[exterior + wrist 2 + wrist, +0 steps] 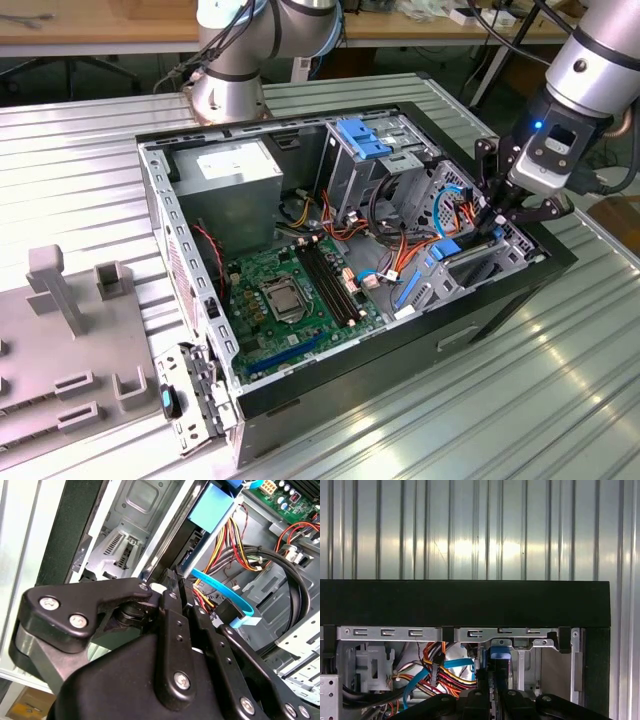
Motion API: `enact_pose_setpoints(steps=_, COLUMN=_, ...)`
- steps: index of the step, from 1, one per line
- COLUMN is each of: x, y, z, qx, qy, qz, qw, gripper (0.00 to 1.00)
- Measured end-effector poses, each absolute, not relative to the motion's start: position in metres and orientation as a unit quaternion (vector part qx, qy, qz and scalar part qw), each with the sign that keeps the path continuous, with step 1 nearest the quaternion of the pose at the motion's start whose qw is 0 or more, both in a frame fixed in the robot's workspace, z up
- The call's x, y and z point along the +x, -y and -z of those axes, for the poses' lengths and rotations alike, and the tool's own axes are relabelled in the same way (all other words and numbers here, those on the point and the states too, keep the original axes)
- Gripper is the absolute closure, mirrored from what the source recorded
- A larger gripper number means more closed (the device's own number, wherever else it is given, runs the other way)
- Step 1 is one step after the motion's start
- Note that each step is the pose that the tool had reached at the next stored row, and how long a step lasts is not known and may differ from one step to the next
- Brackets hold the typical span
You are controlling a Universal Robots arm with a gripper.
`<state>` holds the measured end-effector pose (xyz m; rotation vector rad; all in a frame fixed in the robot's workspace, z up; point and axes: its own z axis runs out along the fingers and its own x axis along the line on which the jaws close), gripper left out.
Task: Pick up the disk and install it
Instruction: 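Insert the first disk wire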
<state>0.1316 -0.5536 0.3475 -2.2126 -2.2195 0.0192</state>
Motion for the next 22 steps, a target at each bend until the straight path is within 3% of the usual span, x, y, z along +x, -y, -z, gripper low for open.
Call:
enact_pose_setpoints(steps=13, x=0.1314, y=0.5535, z=-0.3499, qx=-0.709, qy=0.705, qz=-0.006, qw=0.004, gripper=0.84)
enact_pose_setpoints(steps=14, x=0.1314, y=0.5535, z=-0.3500, qx=-0.710, qy=0.704, qz=0.001, qw=0.011, gripper=0.84)
enact_pose_setpoints(steps=22, x=0.1315, y=0.5574, z=-0.3482, qx=-0.711, qy=0.703, qz=0.003, qw=0.013, gripper=0.84)
